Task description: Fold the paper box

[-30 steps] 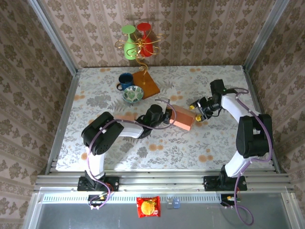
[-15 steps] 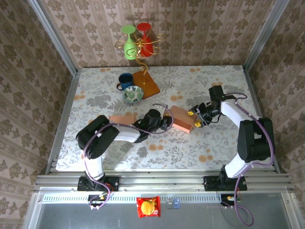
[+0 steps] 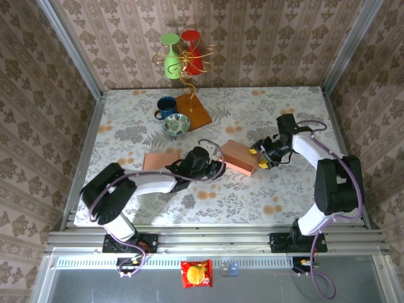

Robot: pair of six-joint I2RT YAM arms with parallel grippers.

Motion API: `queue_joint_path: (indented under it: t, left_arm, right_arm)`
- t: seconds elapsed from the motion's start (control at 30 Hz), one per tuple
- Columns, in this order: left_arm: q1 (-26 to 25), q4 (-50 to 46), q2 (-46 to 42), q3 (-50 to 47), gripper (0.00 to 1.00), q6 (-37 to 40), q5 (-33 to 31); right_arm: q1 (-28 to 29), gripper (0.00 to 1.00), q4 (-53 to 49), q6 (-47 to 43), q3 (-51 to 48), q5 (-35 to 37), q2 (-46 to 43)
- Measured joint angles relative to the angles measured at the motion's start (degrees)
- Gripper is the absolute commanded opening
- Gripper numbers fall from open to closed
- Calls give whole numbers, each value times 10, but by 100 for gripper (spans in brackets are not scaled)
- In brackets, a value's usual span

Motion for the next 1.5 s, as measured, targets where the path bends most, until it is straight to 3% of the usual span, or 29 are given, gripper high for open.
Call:
queue_joint_path:
  t: [0.13, 0.2, 0.33, 0.5, 0.7, 0.97, 1.5]
  left_arm:
    - [5, -59, -93, -2, 60, -10, 0]
    - [21, -99, -130, 16, 72, -11, 7]
    - [80, -184, -129, 110, 72, -10, 49]
    - [160, -312, -7, 308, 69, 23, 127]
    - [173, -439, 154, 464, 69, 84, 187]
    - [170, -491, 269, 491, 61, 114, 244]
    - [148, -439, 289, 464, 59, 111, 281]
  right_arm:
    - [0, 65, -6, -14, -1, 7, 0]
    - [0, 68, -9, -24, -2, 9, 0]
    - [0, 68, -10, -36, -3, 11, 0]
    - [0, 68, -10, -51, -3, 15, 2]
    - [0, 68, -9, -65, -5, 18, 15]
    - [0, 67, 3, -70, -8, 18, 34]
    - [-2, 62, 5, -95, -8, 18, 58]
